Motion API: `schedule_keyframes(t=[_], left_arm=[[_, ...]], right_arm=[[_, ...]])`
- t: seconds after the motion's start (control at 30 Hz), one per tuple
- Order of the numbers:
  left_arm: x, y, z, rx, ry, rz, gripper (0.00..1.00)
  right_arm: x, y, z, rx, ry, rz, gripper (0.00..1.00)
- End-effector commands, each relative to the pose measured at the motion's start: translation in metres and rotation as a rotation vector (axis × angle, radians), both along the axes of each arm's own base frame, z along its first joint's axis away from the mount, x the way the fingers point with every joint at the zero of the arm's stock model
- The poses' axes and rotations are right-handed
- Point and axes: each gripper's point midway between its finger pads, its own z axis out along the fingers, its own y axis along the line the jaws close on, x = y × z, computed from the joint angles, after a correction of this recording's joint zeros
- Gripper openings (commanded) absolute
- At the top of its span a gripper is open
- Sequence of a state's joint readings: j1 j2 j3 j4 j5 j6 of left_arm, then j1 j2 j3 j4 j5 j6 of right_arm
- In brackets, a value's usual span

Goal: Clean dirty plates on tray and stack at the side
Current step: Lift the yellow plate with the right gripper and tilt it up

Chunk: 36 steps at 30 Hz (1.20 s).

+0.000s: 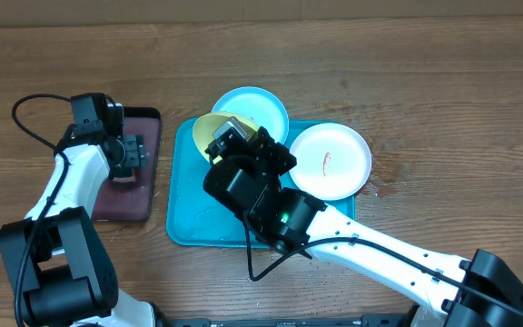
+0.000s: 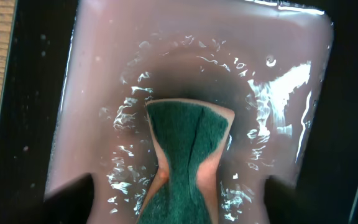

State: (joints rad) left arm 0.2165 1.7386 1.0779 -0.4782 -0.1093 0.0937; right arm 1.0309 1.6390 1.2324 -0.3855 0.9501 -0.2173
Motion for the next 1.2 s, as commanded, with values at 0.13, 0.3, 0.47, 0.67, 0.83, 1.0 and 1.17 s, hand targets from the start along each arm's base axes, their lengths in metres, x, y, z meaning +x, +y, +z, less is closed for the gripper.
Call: schedule_keyframes(t=[0.13,0.3,0.47,0.67,0.83,1.0,1.17], left_arm=[[0.008,-0.002,-0.004,-0.007,-0.028,-0.019,0.89],[0.015,-0.009,-0.021,-0.052,-0.025,-0.039,0.83],[0.015,-0.011,-0.042,-0.077,0.008,-0.04,0.81],[0.024,-0.01,-0.043,-0.071,-0.025,-0.04,0.3],[0.027,-0.009,-0.039,-0.069,-0.033,-0.04,0.04],[0.028,-0.008,-0.026,-0.068,-0.032,-0.039,0.67],[0.017,-0.011,-0.022,-0.078,0.006,-0.037,0.93]], right_arm=[[0.0,0.001,0.02,0.041,-0.035,-0.006,0.04],[0.0,0.001,0.02,0.041,-0.035,-0.006,0.04],[0.0,0.001,0.02,0.041,-0.035,-0.006,0.04],[0.0,0.001,0.02,0.041,-0.035,-0.006,0.04],[0.0,0.001,0.02,0.041,-0.035,-0.006,0.04],[0.0,0.001,0.02,0.041,-0.035,-0.006,0.04],[0.0,0.001,0.02,0.041,-0.035,-0.006,0.04]])
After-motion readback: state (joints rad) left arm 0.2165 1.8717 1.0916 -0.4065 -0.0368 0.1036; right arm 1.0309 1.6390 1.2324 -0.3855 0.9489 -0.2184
